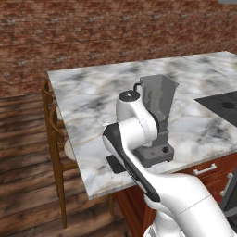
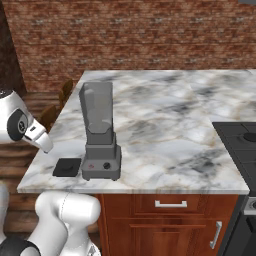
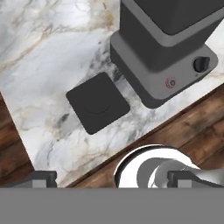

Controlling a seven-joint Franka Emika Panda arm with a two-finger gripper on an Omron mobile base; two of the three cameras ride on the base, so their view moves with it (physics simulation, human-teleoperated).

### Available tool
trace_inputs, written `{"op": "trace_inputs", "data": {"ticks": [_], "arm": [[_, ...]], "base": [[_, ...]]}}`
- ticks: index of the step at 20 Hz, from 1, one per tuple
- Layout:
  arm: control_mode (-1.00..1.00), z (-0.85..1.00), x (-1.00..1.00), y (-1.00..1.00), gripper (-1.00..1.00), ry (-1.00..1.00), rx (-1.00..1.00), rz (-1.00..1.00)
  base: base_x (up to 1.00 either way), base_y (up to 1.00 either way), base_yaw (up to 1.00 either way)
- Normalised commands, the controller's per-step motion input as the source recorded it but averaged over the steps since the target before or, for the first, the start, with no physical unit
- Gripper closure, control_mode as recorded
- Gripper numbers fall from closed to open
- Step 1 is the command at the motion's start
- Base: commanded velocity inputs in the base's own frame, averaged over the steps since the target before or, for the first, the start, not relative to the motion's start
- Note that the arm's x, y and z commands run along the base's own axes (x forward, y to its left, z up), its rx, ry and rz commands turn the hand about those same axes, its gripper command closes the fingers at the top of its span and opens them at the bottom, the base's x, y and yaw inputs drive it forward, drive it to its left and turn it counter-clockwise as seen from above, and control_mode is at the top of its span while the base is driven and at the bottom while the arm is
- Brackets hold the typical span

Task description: Grab the lemon and onion from the fridge, place them in the blender, close the lid, and turn on the blender to create a marinade.

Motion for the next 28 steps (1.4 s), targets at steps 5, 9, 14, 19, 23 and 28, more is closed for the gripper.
{"op": "trace_inputs", "data": {"ticks": [5,9,14,19,23,28], "arm": [[-1.0,-0.45,0.1,-0.13,-1.0,0.0,0.0,-0.01],[-1.0,-0.45,0.09,-0.08,-1.0,0.0,0.0,0.0],[-1.0,-0.35,0.11,-0.03,-1.0,0.0,0.0,0.0],[-1.0,-0.23,0.15,-0.01,-1.0,0.0,0.0,0.0],[-1.0,-0.16,0.19,-0.01,-1.0,0.01,0.0,0.0],[-1.0,-0.19,0.18,0.0,-1.0,0.02,0.0,0.0]], "base": [[0.0,0.0,0.0],[0.0,0.0,0.0],[0.0,0.0,0.0],[0.0,0.0,0.0],[0.0,0.0,0.0],[0.0,0.0,0.0]]}}
